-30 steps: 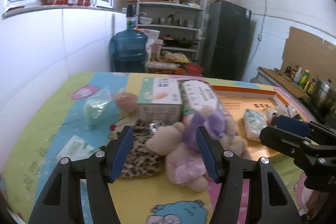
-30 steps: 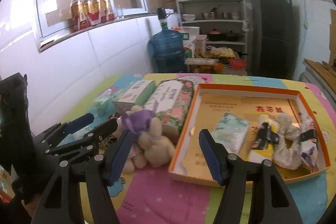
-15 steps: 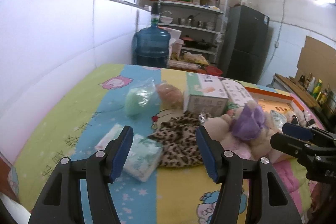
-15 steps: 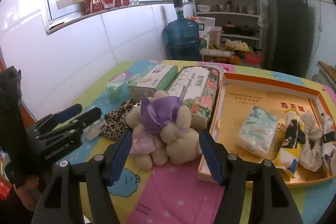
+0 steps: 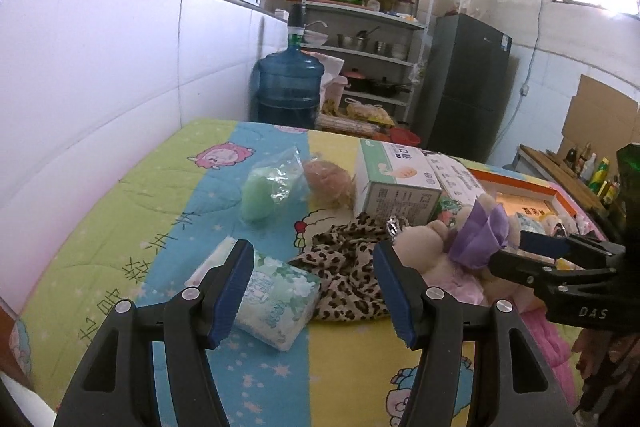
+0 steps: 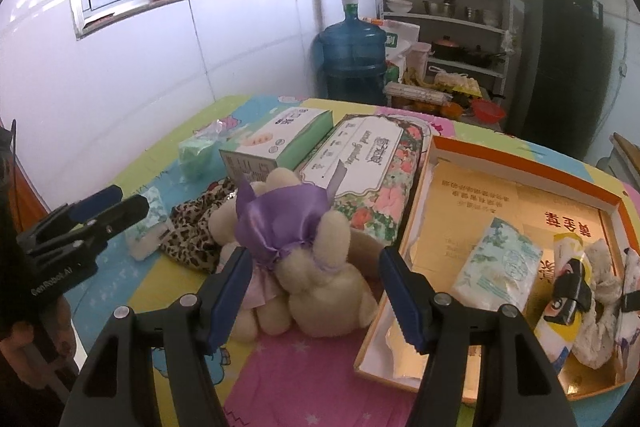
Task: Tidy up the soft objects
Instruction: 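Grasp the plush bear with purple bow using the right tool and lift, then grasp the pink-bow plush bear with the left tool and lift it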
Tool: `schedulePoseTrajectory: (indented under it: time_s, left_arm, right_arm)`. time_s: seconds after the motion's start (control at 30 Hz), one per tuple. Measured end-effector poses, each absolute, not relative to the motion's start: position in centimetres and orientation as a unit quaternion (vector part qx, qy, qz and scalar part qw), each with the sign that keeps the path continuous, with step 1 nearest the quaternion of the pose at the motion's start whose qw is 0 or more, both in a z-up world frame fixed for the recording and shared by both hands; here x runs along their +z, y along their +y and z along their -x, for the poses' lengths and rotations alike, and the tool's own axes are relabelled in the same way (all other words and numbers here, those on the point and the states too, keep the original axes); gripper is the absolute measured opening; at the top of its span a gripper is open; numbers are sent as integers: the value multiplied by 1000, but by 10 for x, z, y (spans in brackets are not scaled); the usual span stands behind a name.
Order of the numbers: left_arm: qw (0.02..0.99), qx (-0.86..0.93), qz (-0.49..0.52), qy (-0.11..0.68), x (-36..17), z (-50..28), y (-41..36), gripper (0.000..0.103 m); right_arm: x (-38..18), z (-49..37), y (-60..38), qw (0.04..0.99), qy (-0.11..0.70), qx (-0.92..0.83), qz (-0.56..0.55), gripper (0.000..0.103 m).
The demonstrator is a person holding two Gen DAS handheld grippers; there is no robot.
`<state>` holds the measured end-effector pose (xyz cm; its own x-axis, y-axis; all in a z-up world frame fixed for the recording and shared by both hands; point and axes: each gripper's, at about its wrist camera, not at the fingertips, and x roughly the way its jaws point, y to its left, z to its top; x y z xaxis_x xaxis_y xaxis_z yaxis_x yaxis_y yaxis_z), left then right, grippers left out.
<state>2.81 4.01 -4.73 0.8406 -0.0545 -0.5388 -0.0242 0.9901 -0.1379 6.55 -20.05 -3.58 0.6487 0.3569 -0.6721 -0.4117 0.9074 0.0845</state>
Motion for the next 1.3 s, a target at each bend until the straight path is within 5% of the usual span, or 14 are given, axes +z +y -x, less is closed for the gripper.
schedulePoseTrajectory:
  time_s: [0.23,0.33,0.6,1.3]
  left_arm:
    - [953,7,79,292,-54,-26,54,64]
    - [951,11,90,297,-57,-27,61,64]
    - [947,-3,102,306,-60,-32,58,64]
    - [930,-76,62,354,-74,-73,-79,64]
  right_arm:
    - [-48,-73,-195,895,379,230,37,65]
    - [-48,-74,-199,897,376,231,22,54]
    - [-29,-67,-223,903,345,253,-49,50]
    - [-4,-36,-290,933,285,196,-94,51]
